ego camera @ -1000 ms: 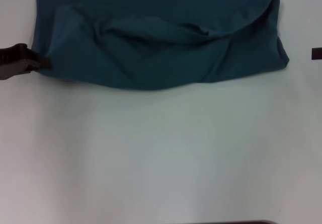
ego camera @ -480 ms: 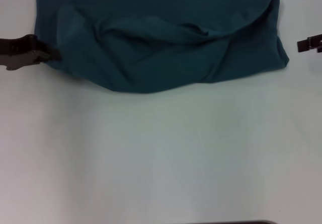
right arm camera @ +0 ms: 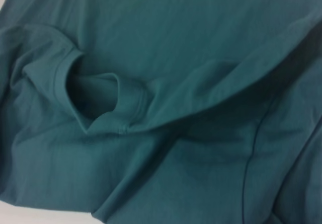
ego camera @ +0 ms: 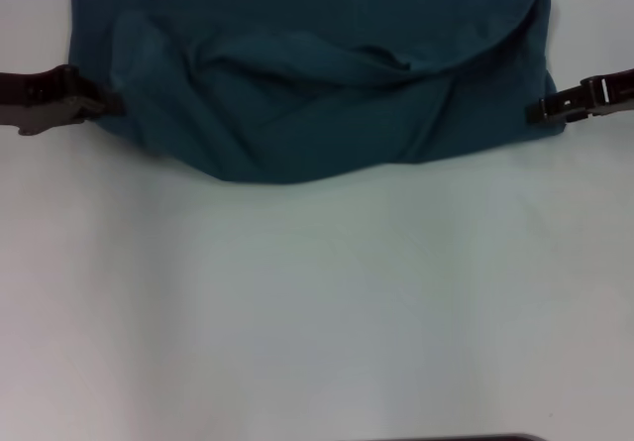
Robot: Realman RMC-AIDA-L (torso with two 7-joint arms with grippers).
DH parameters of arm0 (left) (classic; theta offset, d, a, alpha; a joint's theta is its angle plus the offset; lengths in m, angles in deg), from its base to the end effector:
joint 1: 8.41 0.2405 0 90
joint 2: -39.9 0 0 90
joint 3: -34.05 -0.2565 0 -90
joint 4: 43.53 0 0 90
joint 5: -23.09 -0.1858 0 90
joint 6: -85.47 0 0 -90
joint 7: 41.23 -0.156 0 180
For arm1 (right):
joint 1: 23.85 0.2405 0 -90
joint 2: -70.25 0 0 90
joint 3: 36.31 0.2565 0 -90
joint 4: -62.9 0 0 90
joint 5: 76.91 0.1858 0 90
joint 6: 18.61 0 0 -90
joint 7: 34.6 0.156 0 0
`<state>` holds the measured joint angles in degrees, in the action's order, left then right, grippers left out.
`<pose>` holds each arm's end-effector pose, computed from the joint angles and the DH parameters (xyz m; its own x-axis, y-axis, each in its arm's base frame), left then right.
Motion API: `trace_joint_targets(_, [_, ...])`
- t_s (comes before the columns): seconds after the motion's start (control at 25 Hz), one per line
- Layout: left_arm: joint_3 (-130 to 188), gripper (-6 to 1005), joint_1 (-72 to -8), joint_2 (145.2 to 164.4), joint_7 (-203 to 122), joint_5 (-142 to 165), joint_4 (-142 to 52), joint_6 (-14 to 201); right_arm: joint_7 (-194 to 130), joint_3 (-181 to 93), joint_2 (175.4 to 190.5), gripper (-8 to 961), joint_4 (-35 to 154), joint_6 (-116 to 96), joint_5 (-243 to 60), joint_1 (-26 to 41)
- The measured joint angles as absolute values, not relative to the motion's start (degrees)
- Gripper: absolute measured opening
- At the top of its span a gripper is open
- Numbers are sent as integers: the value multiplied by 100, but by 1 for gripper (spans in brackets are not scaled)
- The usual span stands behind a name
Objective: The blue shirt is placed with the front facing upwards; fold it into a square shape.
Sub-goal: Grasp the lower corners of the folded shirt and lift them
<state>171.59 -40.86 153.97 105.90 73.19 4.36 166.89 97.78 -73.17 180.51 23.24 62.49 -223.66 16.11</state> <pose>-0.2783 0.3514 0.0356 0.1160 0.9059 0.4072 0.9932 -0.1069 -0.0449 0.2969 0.3642 0.0458 0.3736 -0.9013 -0.2192 -0.9073 -0.3058 -0.2887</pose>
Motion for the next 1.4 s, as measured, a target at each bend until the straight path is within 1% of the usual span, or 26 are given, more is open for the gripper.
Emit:
trace_joint_targets(0.2, [17159, 33, -4086, 15417, 10588, 7319, 436, 16683, 9722, -7326, 18145, 778, 2300, 6064, -22365, 1615])
trace_joint_targets(0.52, [17169, 34, -4123, 15444, 10584, 7320, 436, 16676, 9684, -7787, 18391, 774, 2324, 5517, -22378, 1605])
trace_joint_targets(0.64, [17179, 34, -4131, 15447, 10583, 7322, 436, 16676, 9680, -7860, 18434, 773, 2320, 5432, -22378, 1621])
trace_joint_targets(0.92, [17199, 34, -4139, 15468, 10581, 7327, 437, 16644, 9772, -7895, 18444, 769, 2341, 5649, -22320, 1680])
trace_joint_targets(1.2, [17178, 34, -4150, 15476, 10588, 7340, 437, 16632, 10076, -7900, 18352, 766, 2273, 5717, -22398, 1636])
trace_joint_targets(1.4, [17170, 34, -4162, 15477, 10608, 7340, 437, 16632, 10097, -7912, 18349, 638, 2292, 5697, -22503, 1636])
